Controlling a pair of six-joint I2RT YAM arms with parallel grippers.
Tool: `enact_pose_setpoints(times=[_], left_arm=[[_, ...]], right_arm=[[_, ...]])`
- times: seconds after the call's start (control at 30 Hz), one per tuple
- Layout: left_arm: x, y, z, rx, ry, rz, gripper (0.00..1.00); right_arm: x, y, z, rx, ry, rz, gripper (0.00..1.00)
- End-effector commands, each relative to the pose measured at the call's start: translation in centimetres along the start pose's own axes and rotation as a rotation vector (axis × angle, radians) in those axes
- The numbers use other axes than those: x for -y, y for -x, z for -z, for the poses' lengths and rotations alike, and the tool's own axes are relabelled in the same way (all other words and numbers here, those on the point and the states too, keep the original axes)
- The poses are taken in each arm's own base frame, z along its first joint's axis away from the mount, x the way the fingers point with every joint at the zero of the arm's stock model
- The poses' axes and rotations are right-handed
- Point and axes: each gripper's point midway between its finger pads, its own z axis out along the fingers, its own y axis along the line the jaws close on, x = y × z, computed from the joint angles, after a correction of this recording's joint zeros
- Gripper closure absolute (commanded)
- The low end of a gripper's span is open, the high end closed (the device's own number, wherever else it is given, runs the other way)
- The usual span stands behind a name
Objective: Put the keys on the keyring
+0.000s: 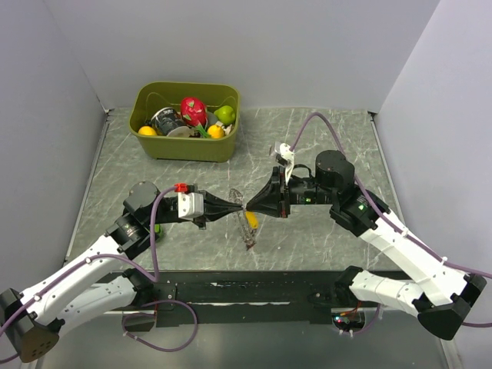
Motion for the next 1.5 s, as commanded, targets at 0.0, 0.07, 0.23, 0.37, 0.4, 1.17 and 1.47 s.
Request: enact_pose_setpoints(times=[0.0,0.07,0.23,0.37,0.4,1.17,1.47], left_arm=[[-0.3,3.3,-0.1,0.078,-0.004,-0.082,0.99],[-0.3,3.4,0.0,0.084,0.000,-0.087,0.99],[-0.3,3.6,0.1,0.088,0.005,-0.091,0.99],[-0.1,4.2,0.2,0.109,0.005,-0.097,0.99],[-0.1,4.2,0.3,0.111,0.008,-0.096,0.99],[0.6,5.8,0.9,0.164,-0.002,-0.107,0.99],[0.6,5.8,1.1,0.164,0.007,-0.108,0.99]], right_arm=[[-0.3,1.3,0.1,0.048,0.003,0.026,0.91],[-0.1,1.1,0.1,0.045,-0.005,0.024,0.99],[0.0,0.8,0.2,0.041,-0.009,0.028,1.00],[0.0,0.4,0.4,0.037,-0.013,0.032,1.00],[0.1,0.4,0.4,0.037,-0.018,0.035,1.00],[0.7,-1.3,0.5,0.022,-0.046,0.025,1.00],[0.6,-1.8,0.8,0.019,-0.042,0.029,1.00]])
